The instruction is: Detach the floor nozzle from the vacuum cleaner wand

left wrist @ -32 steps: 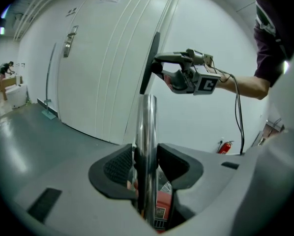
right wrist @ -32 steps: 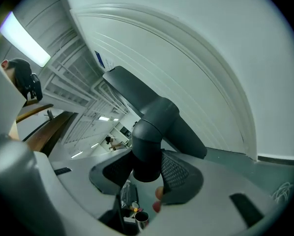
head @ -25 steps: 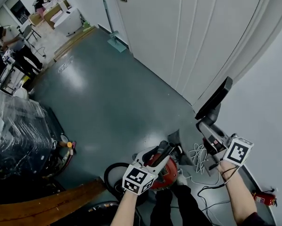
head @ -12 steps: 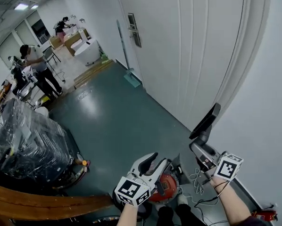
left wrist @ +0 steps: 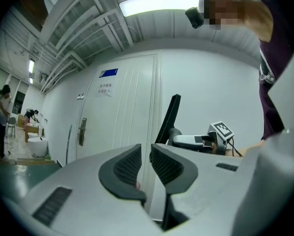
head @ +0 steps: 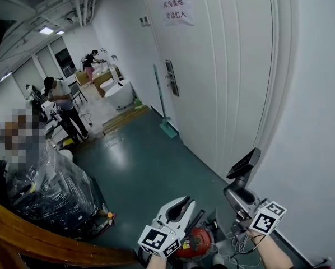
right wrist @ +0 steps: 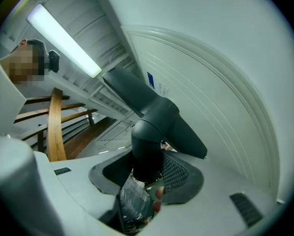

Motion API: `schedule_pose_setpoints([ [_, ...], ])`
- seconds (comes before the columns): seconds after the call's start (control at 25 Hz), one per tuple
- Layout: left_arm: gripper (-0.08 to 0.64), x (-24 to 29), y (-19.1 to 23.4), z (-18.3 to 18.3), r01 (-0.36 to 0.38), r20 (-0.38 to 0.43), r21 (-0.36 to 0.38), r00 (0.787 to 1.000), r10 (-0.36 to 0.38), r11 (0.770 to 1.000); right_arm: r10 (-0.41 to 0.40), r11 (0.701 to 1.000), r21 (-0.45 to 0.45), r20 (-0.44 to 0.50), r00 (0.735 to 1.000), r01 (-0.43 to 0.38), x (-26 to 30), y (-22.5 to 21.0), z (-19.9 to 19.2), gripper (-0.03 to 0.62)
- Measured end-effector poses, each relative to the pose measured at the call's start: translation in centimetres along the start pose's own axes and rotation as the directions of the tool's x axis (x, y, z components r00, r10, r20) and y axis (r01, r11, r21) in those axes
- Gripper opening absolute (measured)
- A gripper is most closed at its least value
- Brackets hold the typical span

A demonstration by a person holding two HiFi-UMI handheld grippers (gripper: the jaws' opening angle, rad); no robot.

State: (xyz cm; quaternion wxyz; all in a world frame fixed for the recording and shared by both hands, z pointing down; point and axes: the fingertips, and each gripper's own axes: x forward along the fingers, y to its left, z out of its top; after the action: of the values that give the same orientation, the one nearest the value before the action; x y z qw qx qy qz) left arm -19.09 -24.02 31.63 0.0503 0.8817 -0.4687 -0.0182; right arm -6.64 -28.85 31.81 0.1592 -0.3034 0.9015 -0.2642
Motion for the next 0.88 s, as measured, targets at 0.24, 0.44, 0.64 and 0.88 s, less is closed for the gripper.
schedule_pose_setpoints([
  [0.24,0.021,-1.0,-1.4,3.7,-0.019,0.06,0.089,0.998,0.013,0.996,0.057,0.994,-0.1,0.068,0.996,-0.05,0.2,3.8,2.3,0.181],
  [0.44,0.005,-2.1,-3.6,7.2,-0.041,0.112,0.145,0.993,0.024,0.989,0.111,0.974,-0.21,0.123,0.986,-0.084,-0.9,7.8,4.7,0.181],
  [0.64,0.005,-2.9,-4.0,8.6,-0.039,0.148,0.162,0.989,0.015,0.986,0.152,0.95,-0.296,0.158,0.976,-0.101,-1.2,10.2,5.7,0.181],
  [0.88,0.005,-3.7,-2.6,8.7,-0.05,0.152,0.134,0.988,0.03,0.99,0.157,0.945,-0.308,0.144,0.977,-0.107,-0.1,11.1,5.4,0.181],
])
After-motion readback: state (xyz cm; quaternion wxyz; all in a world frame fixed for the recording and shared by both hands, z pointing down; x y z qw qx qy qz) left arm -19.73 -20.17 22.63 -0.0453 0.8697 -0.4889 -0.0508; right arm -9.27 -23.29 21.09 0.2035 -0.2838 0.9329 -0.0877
